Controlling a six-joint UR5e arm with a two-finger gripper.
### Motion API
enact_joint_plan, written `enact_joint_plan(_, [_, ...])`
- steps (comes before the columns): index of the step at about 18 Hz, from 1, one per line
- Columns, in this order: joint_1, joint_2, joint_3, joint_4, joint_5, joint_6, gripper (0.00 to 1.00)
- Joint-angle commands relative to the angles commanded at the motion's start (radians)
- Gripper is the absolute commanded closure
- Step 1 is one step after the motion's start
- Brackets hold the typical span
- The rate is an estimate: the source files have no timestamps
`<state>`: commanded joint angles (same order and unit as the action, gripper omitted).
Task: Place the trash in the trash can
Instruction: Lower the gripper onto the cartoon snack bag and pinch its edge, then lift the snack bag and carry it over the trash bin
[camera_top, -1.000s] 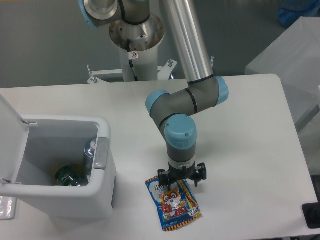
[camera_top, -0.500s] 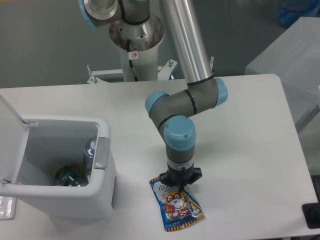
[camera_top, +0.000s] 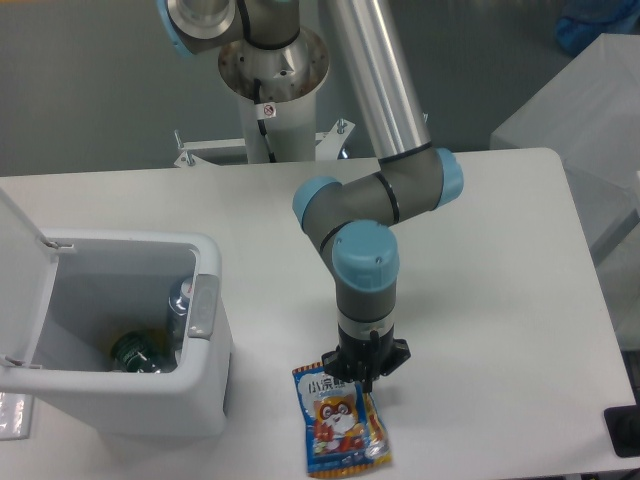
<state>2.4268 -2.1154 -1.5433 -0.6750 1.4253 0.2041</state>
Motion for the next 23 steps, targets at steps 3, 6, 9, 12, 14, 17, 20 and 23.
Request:
enact_joint_plan(3, [0.006,0.104,0.008,-0.002,-0.086,-0.025,1.0])
enact_joint_plan(6, [0.011,0.188,0.023,-0.003,-0.181,-0.028,1.0])
enact_joint_plan(9, [0.005,0.224,0.052,-0.003,-0.236,-0.067,1.0])
enact_joint_plan(12, [0.0,0.279,0.055,-0.002,-0.311,-0.089,1.0])
enact_joint_plan(14, [0.003,0.324,0.055,-0.002,-0.365,-0.101,1.0])
enact_joint_plan(17, [0.008,0.394,0.057,-0.003,-0.443,-0.12,1.0])
enact_joint_plan(20, [0.003,0.443,0.055,-0.003,-0.5,-0.12,1.0])
enact_joint_plan(23, [-0.008,0.491,0.055,-0.002,-0.56,-0.127,1.0])
